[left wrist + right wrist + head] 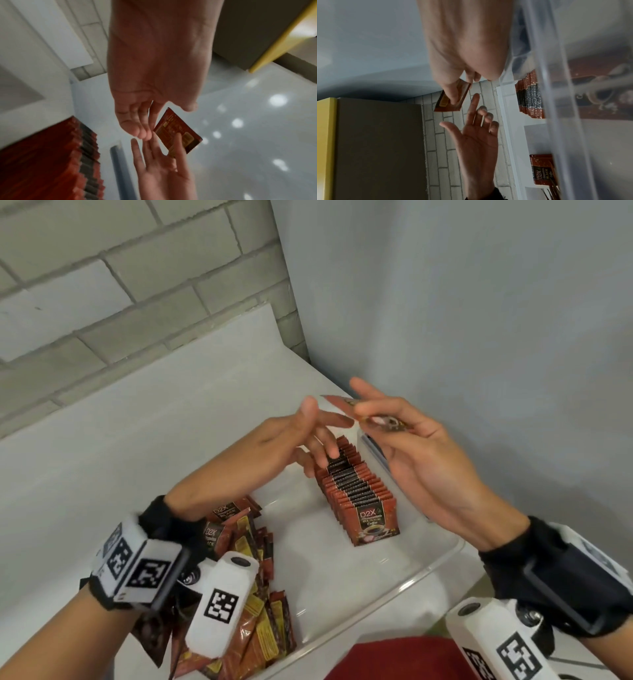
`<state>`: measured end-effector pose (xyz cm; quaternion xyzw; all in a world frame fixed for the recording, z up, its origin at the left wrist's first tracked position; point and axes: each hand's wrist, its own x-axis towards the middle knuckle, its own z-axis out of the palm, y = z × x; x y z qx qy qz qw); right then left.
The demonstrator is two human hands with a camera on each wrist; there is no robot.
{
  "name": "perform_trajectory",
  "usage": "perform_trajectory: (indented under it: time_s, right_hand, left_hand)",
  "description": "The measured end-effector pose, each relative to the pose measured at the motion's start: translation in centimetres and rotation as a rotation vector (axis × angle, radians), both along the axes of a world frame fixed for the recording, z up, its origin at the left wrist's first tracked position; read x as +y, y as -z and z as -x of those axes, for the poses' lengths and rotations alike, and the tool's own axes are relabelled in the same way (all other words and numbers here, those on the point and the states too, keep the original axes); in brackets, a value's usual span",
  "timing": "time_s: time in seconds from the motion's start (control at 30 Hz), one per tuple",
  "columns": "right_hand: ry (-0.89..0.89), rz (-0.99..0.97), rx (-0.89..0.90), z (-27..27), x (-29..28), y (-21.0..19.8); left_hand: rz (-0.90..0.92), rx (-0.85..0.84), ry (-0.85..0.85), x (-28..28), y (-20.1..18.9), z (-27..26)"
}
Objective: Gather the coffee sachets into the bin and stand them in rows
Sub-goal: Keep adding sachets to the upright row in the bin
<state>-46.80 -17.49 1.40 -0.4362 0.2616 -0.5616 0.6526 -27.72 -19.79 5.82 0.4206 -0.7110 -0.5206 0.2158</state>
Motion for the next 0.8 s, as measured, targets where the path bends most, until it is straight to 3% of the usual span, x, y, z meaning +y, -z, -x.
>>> perform_trajectory:
  time_s: [0.1,0.2,0.37,0.5,0.67,0.8]
  right_hand:
    - [-0.062,0.047,0.116,-0.3,0.4,0.0]
    - [-0.099,0.057,0.184,-0.4,0.5,0.1]
    - [-0.018,-0.180,-0.141,-0.2,0.1,-0.5]
    - [0.005,-0.172,0.022,-0.4,1.0,-0.9]
    - [0.061,-0.121,0.094,-0.3,1.1,-0.9]
    - [0.011,-0.090,0.247,0.8,1.0,-1.3]
  left_hand:
    - [-0.130,0.186,-0.135,0.2,-0.4,0.7]
    - [-0.144,0.272,-0.223,0.3,-0.7,0.6]
    - [-0.116,0.348,-0.334,0.3,-1.1,-0.2]
    - [-0.064,0.337,-0.395,0.9,-1.2,-0.4]
    - [0.018,0.267,-0.433,1.3,-1.0,-0.6]
    - [0.128,0.185,-0.426,1.5,-1.7,-0.6]
